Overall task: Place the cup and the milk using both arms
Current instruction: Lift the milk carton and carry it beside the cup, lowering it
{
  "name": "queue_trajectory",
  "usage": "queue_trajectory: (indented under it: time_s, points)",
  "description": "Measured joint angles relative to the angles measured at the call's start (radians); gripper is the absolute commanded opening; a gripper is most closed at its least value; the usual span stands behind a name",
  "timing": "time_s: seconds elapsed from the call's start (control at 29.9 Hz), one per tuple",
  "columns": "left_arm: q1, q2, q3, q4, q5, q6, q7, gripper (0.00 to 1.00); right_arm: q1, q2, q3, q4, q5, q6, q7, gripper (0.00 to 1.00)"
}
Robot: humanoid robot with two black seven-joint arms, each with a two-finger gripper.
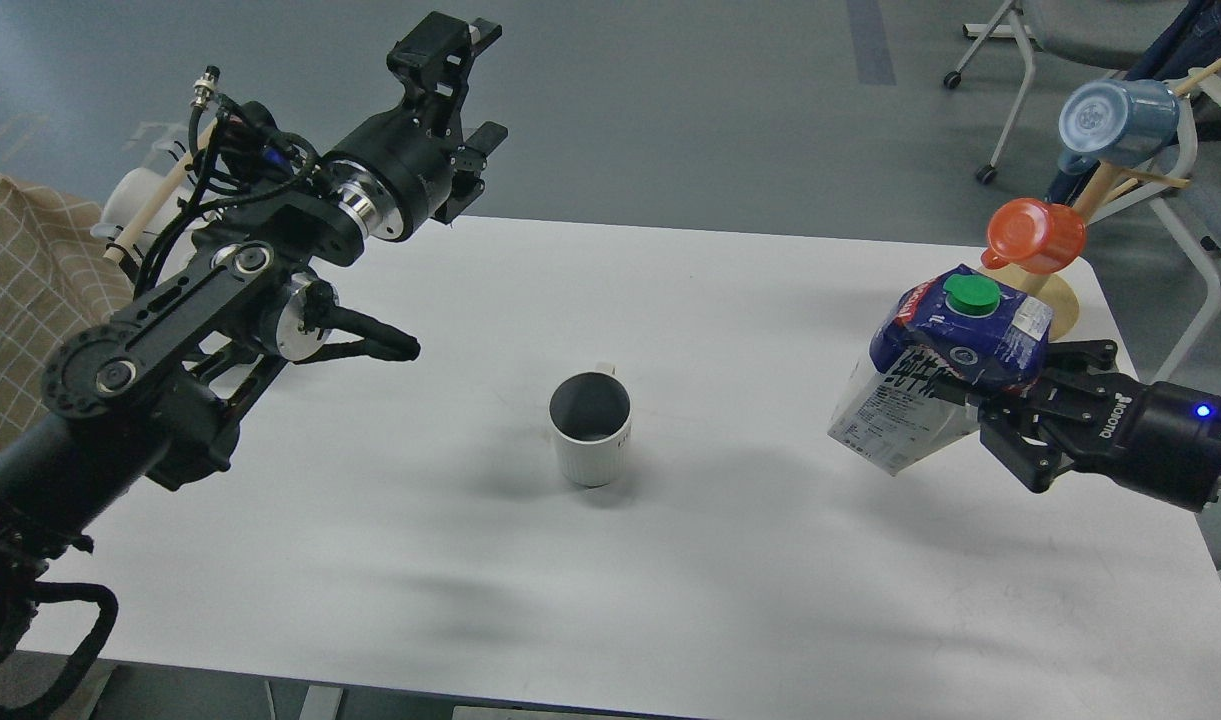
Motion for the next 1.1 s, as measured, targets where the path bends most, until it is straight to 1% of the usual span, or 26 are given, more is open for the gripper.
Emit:
queue_trajectory:
  time_s: [0.17, 0.37, 0.57, 0.9, 1.1]
  points:
    - [0.0, -0.001, -0.001, 0.003, 0.0, 0.0, 0.0, 0.98, 0.038, 0.151, 0.0, -0.132, 0.0, 0.004, 0.0, 0.0]
    - [0.0, -0.026, -0.002, 0.006, -0.001, 0.0, 0.0, 0.98, 0.039, 0.284, -0.01, -0.242, -0.002, 0.004, 0.0, 0.0]
    - [0.0, -0.047, -0.003, 0.011, 0.0, 0.0, -0.001, 0.98, 0.034, 0.377, -0.026, -0.3, -0.002, 0.009, 0.0, 0.0]
    - [0.0, -0.049, -0.003, 0.011, 0.0, 0.0, -0.001, 0.98, 0.041, 0.524, -0.038, -0.402, 0.002, 0.012, 0.0, 0.0]
    - [0.0, -0.045, -0.006, 0.011, 0.0, 0.0, -0.001, 0.98, 0.046, 0.593, -0.039, -0.45, 0.016, 0.011, 0.0, 0.0]
